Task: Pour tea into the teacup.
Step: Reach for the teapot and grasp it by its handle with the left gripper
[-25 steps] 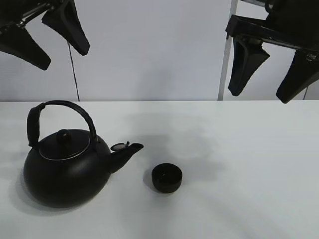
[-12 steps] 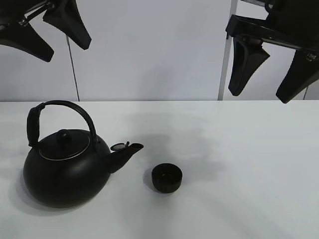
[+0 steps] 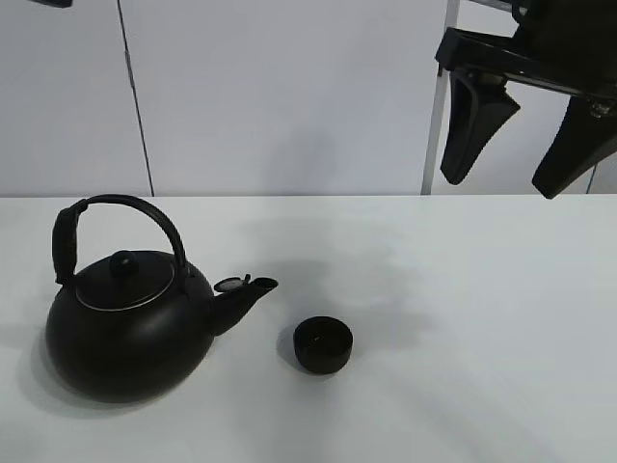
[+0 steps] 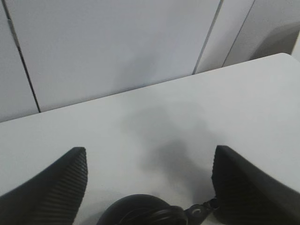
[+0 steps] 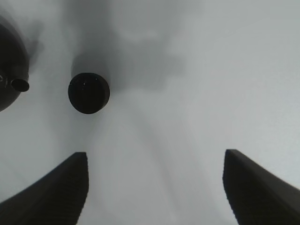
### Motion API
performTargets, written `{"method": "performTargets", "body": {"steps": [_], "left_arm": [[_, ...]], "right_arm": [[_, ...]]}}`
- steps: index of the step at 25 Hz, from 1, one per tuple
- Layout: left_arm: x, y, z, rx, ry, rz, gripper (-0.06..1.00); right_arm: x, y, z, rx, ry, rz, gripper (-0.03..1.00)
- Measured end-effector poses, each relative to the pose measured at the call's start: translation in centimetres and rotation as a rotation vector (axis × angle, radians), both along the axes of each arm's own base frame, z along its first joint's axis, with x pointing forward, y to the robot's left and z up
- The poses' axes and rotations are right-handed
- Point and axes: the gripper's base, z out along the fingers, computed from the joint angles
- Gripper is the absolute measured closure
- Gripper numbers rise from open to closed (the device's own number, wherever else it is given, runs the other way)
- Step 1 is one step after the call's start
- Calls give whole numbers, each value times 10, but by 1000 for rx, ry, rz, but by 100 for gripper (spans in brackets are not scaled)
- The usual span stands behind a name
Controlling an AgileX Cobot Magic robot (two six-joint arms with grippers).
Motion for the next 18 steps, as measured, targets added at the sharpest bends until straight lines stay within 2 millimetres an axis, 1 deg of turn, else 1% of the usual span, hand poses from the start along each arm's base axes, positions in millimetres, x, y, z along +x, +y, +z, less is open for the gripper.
{"method": "performTargets", "body": {"steps": [2, 4, 6, 9, 18], "left_arm": [[-15, 8, -7, 15, -52, 25, 41], [-28, 15, -19, 37, -81, 51, 41], [-37, 21, -34, 52, -78, 74, 41], [-43, 24, -47, 68, -63, 89, 41], [-43, 26, -47, 66, -78, 116, 41]], "right_arm": [[0, 0, 0, 0, -1, 0, 42], [1, 0, 0, 2, -8, -2, 42], [1, 0, 0, 2, -11, -2, 42], [1, 0, 0, 3, -12, -2, 42], [1, 0, 0, 3, -14, -3, 42]]}}
